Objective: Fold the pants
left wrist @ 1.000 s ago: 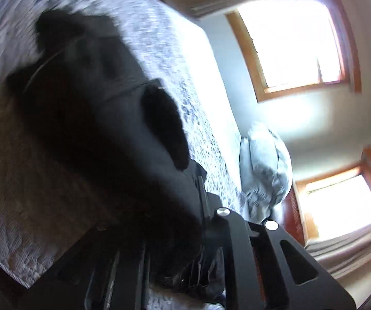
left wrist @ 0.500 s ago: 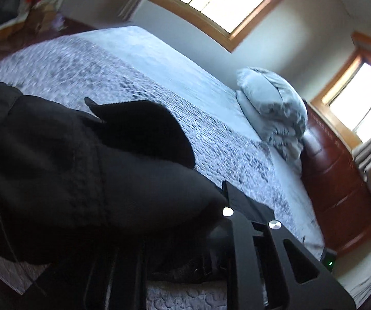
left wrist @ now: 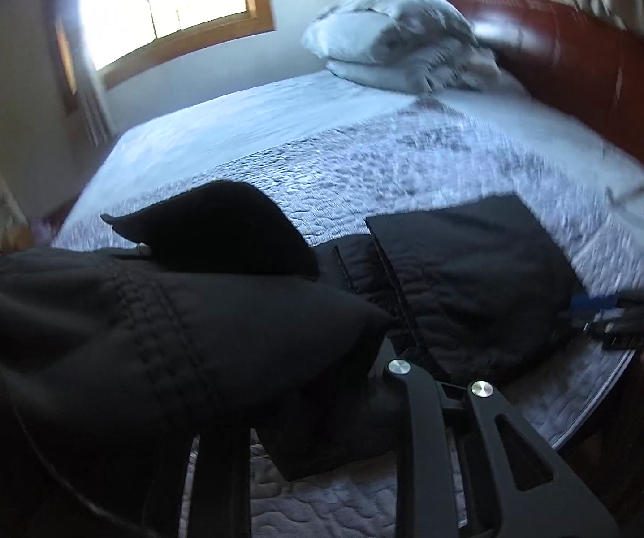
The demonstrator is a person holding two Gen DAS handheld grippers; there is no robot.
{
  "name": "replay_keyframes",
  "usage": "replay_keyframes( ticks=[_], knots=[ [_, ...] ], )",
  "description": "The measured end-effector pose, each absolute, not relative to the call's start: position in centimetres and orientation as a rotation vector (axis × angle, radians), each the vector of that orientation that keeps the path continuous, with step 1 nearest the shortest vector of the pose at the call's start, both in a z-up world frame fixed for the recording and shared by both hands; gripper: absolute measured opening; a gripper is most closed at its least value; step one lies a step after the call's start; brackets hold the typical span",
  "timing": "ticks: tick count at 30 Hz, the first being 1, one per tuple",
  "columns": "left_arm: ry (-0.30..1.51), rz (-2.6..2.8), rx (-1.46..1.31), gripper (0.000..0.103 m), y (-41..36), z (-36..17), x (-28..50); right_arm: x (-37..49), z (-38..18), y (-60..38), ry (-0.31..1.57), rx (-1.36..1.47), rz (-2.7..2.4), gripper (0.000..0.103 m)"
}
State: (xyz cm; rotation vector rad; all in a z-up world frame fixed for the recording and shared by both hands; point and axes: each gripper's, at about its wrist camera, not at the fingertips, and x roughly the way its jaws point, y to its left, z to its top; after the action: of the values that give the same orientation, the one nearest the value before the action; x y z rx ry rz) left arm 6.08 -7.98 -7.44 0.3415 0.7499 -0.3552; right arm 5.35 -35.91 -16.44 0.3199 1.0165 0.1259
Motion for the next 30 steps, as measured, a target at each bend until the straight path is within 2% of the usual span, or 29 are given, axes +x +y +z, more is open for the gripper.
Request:
replay_keyframes(
  ticks=[16,20,22,24,25,26,27,30],
  knots=[
    [0.806,-0.426,0.876,0.028,-16.2,-11.4,4.9,5.3,-16.7,-37.3,1.002,0.398,0.147,0.061],
    [0.826,-0.492,0.917,0.029,-17.2,-11.8,4.2,5.3,-16.7,-37.6,0.998,0.405,0.146,0.061],
    [0.854,-0.58,0.846,0.029,-17.2,-11.3,4.0,5.3,-16.7,-37.9,0.997,0.411,0.14,0.061],
    [0.825,-0.63,0.782,0.033,-17.0,-10.4,3.5,5.2,-16.5,-38.2,0.994,0.414,0.136,0.061],
    [0.809,-0.638,0.742,0.039,-16.8,-9.9,3.4,5.2,-16.4,-38.3,0.992,0.417,0.133,0.061],
    [0.795,-0.639,0.682,0.058,-16.3,-9.2,3.4,5.1,-16.3,-38.6,0.988,0.426,0.128,0.061],
    [0.782,-0.636,0.642,0.07,-15.9,-8.7,3.4,5.1,-16.1,-38.8,0.981,0.436,0.127,0.061],
    [0.787,-0.634,0.517,0.071,-14.1,-7.7,4.0,4.9,-15.3,-39.3,0.968,0.459,0.108,0.066]
  ],
)
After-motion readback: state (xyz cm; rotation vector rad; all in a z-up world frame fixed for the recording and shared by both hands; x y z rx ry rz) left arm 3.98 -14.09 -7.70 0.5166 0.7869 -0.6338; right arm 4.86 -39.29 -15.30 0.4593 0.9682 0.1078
